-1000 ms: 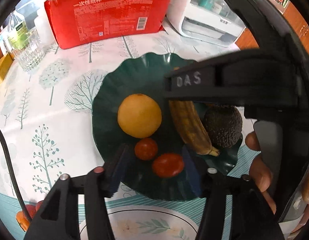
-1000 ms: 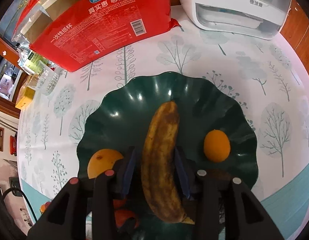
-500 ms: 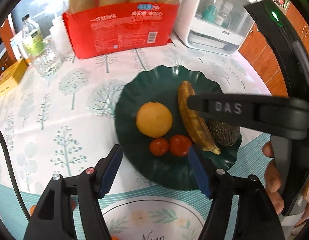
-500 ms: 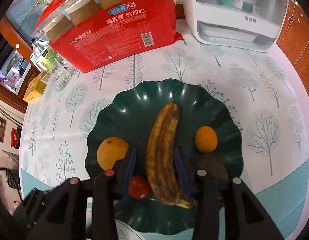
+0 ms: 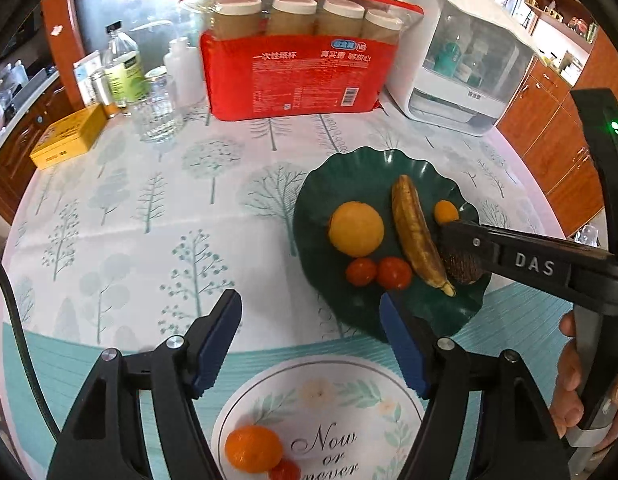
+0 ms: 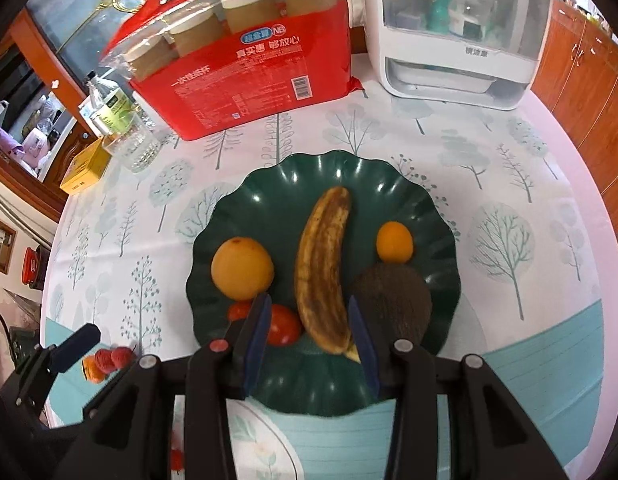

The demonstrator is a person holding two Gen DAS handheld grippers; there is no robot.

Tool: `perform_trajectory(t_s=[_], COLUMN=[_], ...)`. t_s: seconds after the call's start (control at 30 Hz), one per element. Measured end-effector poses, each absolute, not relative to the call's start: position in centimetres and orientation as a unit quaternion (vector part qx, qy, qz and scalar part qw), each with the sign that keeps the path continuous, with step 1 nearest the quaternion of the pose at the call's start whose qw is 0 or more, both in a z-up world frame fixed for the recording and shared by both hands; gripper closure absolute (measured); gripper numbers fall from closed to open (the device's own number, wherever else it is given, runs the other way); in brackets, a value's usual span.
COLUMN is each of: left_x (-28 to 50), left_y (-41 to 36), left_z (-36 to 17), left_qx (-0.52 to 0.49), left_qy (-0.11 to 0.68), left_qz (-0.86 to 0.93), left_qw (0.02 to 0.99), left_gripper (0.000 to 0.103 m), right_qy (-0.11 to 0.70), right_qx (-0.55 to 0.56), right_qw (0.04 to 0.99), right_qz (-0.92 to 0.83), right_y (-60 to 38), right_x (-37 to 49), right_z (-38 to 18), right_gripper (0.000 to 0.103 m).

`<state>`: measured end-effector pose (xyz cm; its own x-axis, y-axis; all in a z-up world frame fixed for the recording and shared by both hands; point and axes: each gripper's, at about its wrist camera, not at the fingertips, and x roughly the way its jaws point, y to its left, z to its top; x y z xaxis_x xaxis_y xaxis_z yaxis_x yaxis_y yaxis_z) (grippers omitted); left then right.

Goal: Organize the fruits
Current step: 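Lower the tomato and banana onto the green plate and open both tools, then withdraw both open tools toward the white plate and loose fruit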

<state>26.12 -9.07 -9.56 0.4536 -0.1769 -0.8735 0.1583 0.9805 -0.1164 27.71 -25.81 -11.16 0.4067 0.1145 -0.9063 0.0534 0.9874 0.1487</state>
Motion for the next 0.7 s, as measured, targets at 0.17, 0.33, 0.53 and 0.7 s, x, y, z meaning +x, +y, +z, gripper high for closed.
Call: perform_trajectory(t_s=[0.17, 0.33, 0.53, 0.7], left_x=[23.7, 21.0, 17.6, 15.3], left_y=[-8.1, -6.8, -4.9, -3.7], left_z=[-8.6, -7.6, -6.4, -5.2], left_qx=[-0.011, -0.018, -0.030, -0.025], left_qy=[0.506, 0.498, 0.487, 0.467], left_qz=[-0.089, -0.076, -0.053, -0.038], left_qw=[0.858, 0.864, 0.871, 0.883], left_gripper=[0.032, 0.031, 0.030, 0.029], right_qy=[0.536, 0.524, 0.512, 0.499], right_qx=[0.079, 0.077, 0.070, 0.057], right_qw=[0.841, 0.848, 0.855, 0.863], right_qz=[0.022, 0.028, 0.040, 0.055], right_y=[-25.8, -25.9, -25.5, -24.6], right_x=[25.0, 22.1, 18.6, 16.5], right_z=[-10.2, -9.0, -7.7, -6.6], right_gripper=[0.062, 0.062, 0.062, 0.062])
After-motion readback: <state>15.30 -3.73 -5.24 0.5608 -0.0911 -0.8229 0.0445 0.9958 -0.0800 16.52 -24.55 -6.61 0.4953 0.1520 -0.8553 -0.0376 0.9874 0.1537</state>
